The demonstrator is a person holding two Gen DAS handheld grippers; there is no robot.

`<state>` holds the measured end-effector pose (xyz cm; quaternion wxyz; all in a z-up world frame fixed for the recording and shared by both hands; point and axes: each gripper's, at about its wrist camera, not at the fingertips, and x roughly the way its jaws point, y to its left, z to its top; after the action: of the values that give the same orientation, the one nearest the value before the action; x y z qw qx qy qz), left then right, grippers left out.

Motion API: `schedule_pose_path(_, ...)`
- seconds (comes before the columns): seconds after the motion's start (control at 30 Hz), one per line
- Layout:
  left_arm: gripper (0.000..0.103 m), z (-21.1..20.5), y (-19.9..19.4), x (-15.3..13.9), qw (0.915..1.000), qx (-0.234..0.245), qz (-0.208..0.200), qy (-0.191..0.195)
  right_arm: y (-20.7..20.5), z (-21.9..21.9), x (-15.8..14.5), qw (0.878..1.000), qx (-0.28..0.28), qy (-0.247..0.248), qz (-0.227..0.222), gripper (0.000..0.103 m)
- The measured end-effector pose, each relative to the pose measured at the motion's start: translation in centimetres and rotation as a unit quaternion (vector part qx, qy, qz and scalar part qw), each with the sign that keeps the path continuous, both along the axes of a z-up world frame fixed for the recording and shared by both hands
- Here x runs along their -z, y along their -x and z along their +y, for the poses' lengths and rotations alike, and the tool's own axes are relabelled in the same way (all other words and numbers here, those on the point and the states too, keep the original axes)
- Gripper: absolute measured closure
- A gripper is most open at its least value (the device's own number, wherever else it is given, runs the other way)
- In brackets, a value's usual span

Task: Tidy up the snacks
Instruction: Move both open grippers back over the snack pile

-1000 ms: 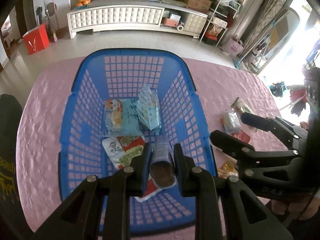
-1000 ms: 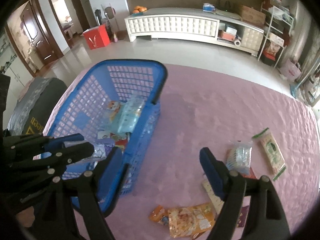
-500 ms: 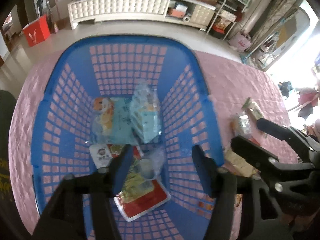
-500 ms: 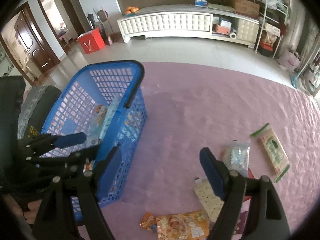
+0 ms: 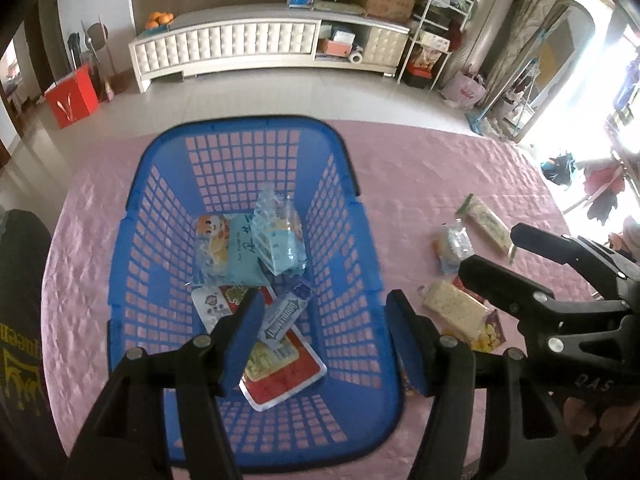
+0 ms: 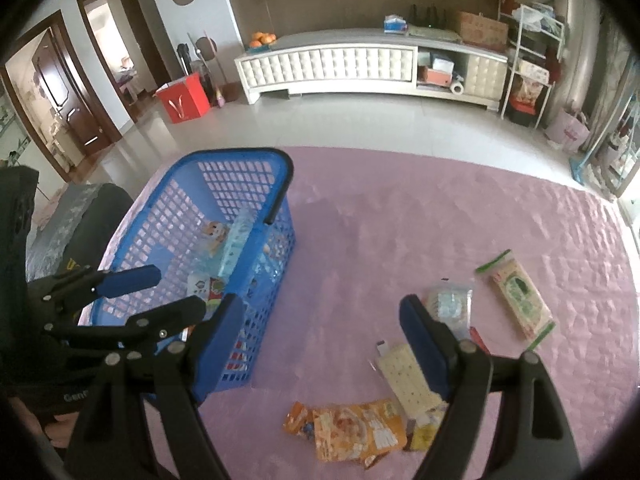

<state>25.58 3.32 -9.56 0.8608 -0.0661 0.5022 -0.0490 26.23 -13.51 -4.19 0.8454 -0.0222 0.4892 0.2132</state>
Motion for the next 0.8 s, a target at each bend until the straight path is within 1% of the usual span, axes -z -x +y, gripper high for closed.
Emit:
schedule_pose_path(0.23, 0.042, -1.7, 2.3, -2.5, 0.9995, 0.012, -0.027, -0.003, 2.0, -1.8, -2.1, 1.0, 0.01, 0.001, -0.018, 0.02)
schedule_pose_path(0.4, 0.042, -3.5, 3.4, -3.2, 0.9989, 0.027, -0.037, -0.009, 3.4, -3.2, -2.7, 1.0, 0.019, 0.0, -0.022, 0.02)
schedule_pose_path(0.53, 0.042, -5.5, 4.4, -3.6, 0.998, 0.043, -0.044, -0.011, 4.5, -4.8, -2.6, 1.0, 0.029, -0.003, -0.013, 0.02)
schedule_pose_path(0.8, 0.042, -9.6, 4.9, -3.2, 0.9968, 0.068, -0.037, -0.018, 5.9, -8.3, -2.6, 0.999, 0.047, 0.011, -0.02, 0.02)
